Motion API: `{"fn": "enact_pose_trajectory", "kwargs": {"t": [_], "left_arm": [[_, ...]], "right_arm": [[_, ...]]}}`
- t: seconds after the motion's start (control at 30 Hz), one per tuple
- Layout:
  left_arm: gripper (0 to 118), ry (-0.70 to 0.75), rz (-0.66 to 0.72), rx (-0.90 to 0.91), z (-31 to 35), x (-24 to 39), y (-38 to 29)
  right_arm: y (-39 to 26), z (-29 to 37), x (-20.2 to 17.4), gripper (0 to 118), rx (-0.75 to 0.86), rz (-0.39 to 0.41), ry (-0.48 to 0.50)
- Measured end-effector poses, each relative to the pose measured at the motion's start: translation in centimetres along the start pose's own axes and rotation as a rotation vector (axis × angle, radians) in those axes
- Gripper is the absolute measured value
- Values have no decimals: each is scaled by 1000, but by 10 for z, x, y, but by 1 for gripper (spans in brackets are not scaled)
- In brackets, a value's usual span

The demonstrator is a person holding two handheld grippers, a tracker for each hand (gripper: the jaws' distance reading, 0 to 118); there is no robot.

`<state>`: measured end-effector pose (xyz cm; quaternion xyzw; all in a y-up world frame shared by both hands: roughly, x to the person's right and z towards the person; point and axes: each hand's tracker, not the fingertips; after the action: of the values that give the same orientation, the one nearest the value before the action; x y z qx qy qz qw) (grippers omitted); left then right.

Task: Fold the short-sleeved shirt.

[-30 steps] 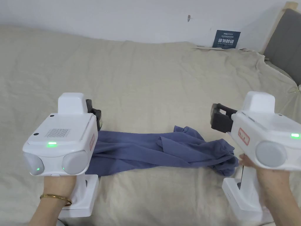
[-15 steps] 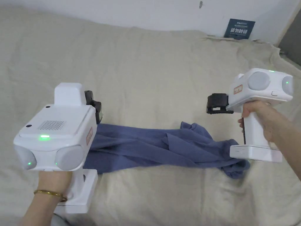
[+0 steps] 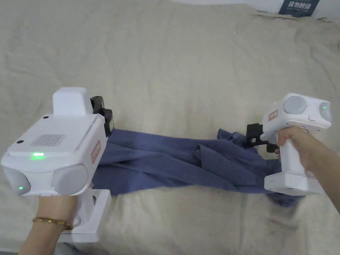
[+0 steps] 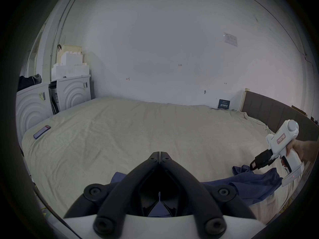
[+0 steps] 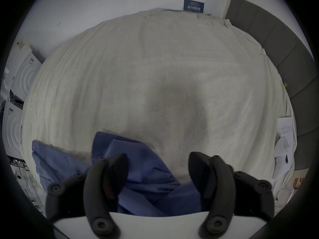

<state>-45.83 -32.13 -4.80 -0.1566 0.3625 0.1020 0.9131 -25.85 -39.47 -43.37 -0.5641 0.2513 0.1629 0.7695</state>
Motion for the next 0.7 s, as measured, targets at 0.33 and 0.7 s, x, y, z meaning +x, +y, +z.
{"fn": "enact_pose_trajectory", "kwargs": {"t": [0.33,0.7], "left_arm": [[0,-4,-9,-37,-8,4,-6],[0,-18,2,-74,-14,-6,16]], "right_arm": [[-9,-12,-9,5,-22,39,3],[-18,78,5,3,253,7,119]]}}
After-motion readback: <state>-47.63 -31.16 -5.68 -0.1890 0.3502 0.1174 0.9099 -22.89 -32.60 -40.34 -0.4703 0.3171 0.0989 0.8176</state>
